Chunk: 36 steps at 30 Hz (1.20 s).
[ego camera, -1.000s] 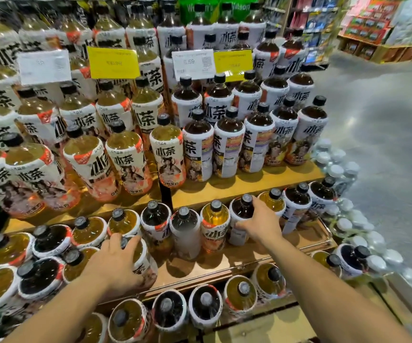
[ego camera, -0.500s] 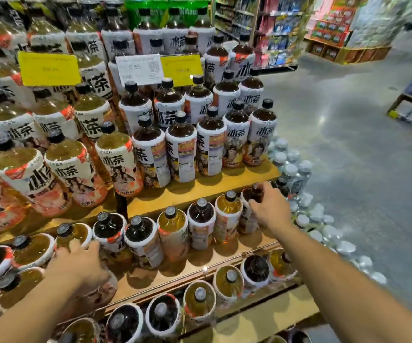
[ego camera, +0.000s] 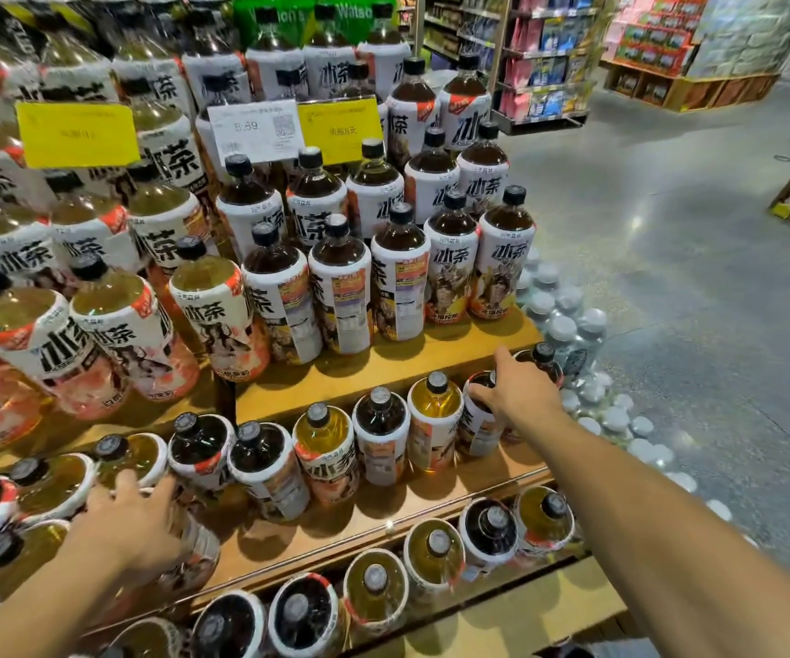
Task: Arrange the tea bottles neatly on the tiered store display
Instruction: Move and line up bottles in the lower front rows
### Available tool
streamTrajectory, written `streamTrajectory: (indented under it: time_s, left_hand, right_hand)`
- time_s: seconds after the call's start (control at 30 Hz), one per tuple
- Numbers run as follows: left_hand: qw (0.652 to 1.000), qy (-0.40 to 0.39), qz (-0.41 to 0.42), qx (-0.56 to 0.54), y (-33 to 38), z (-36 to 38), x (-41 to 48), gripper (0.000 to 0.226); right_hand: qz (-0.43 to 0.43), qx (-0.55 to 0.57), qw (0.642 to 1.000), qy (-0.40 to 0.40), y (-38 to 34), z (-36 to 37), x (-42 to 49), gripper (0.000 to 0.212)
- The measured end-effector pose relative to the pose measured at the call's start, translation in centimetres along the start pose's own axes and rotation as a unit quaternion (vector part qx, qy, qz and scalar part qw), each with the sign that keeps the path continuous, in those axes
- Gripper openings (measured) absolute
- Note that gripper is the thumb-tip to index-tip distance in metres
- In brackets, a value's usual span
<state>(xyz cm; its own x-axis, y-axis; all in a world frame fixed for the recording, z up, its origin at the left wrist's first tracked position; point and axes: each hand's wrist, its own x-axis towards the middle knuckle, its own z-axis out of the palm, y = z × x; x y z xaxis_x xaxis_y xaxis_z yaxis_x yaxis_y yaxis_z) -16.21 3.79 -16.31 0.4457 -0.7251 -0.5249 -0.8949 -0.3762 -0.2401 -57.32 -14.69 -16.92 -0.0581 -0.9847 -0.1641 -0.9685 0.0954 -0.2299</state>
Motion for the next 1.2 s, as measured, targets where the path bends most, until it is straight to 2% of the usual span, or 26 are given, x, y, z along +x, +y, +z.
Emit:
streamTrajectory:
  time_s: [0.2,0.43,0.57,0.73,0.9,1.0,1.13,1.2]
  left_hand:
    - [1.0,0.012,0.011,-0.018,-0.1,0.1,-0.2,0.095]
    - [0.999,0.033,0.034,-0.024,-0.5,0.5,-0.5,0.087]
    - [0.997,0.044,0.047,-0.051,-0.8,0.7,-0.4,0.082]
    - [0.986,0.046,0.051,-0.152,-1.0,0.6,0.2,0.091]
    - [0.971,0.047,0.084,-0.22,-2.0,0.4,0.4,0.083]
    - [0.952,0.054,0.104,-0.283,-2.9,0.6,0.2,0.083]
    - [0.888,0.083,0.144,-0.43,-4.6,1.3,-0.8,0.081]
    - [0.879,0.109,0.138,-0.444,-6.4,1.9,-1.0,0.074]
  right_hand:
    - [-0.016,0.002,0.999,0.039,0.6,0.0,-2.6,0.041]
    - [-0.05,0.021,0.995,0.088,-2.2,-3.9,-6.3,0.039]
    - [-0.081,0.019,0.993,0.081,-5.6,-5.5,-8.6,0.036]
    - [-0.113,0.015,0.992,0.052,-9.3,-6.1,-10.7,0.035]
    - [-0.153,0.04,0.987,0.019,-14.0,-5.0,-12.8,0.035]
    - [-0.177,0.058,0.983,0.005,-17.1,-4.1,-14.1,0.036]
    - [-0.208,0.048,0.977,-0.017,-21.4,-3.4,-15.8,0.037]
    - [-0.228,0.049,0.972,-0.017,-23.7,-3.3,-16.6,0.038]
